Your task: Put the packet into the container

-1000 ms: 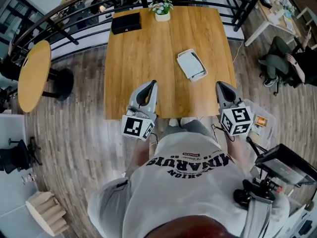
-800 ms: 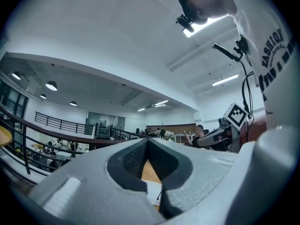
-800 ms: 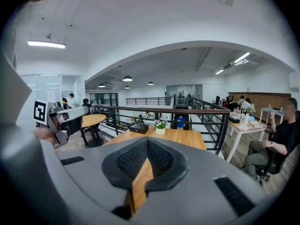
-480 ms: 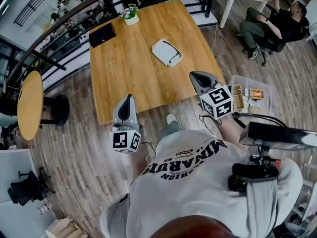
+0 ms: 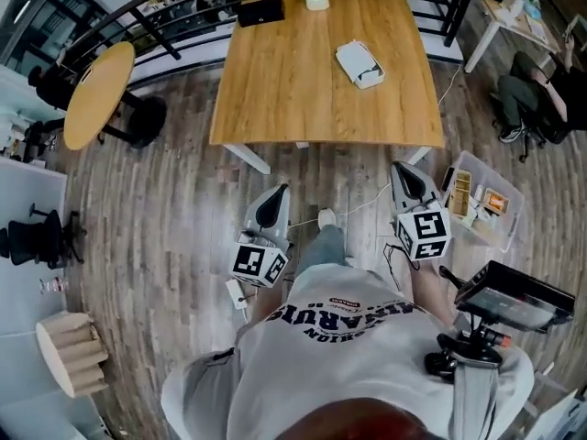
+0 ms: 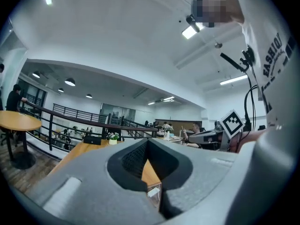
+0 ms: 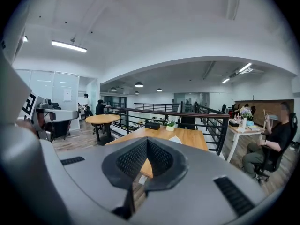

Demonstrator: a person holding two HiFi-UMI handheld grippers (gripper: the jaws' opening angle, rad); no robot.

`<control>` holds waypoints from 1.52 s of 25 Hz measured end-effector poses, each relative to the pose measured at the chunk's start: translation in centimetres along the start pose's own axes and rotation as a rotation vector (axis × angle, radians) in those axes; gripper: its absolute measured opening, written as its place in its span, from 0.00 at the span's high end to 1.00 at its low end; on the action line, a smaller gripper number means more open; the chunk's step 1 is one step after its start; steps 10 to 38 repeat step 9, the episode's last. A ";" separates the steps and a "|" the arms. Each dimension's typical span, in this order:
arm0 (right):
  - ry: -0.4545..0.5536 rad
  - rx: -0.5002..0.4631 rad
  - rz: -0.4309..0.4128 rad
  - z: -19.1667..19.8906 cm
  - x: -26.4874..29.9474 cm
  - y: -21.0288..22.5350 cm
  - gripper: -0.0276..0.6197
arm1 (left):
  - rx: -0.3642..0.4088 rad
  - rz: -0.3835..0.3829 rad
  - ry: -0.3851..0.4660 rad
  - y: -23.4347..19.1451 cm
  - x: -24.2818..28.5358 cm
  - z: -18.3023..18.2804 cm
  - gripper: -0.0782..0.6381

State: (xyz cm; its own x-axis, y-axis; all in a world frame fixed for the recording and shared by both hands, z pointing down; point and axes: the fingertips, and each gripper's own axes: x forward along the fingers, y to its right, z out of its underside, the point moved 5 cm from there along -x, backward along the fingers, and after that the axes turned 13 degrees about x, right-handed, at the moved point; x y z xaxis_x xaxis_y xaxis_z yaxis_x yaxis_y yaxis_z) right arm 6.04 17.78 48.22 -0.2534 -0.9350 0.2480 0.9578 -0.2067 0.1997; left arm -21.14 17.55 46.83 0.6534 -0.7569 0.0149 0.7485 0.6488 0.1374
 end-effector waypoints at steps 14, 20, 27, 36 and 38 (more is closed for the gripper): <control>0.056 0.038 0.049 1.2 -7.5 -3.0 0.95 | 0.050 0.071 0.035 2.5 -4.2 -2.3 0.89; 0.056 0.038 0.049 1.2 -7.5 -3.0 0.95 | 0.050 0.071 0.035 2.5 -4.2 -2.3 0.89; 0.056 0.038 0.049 1.2 -7.5 -3.0 0.95 | 0.050 0.071 0.035 2.5 -4.2 -2.3 0.89; 0.056 0.038 0.049 1.2 -7.5 -3.0 0.95 | 0.050 0.071 0.035 2.5 -4.2 -2.3 0.89; 0.056 0.038 0.049 1.2 -7.5 -3.0 0.95 | 0.050 0.071 0.035 2.5 -4.2 -2.3 0.89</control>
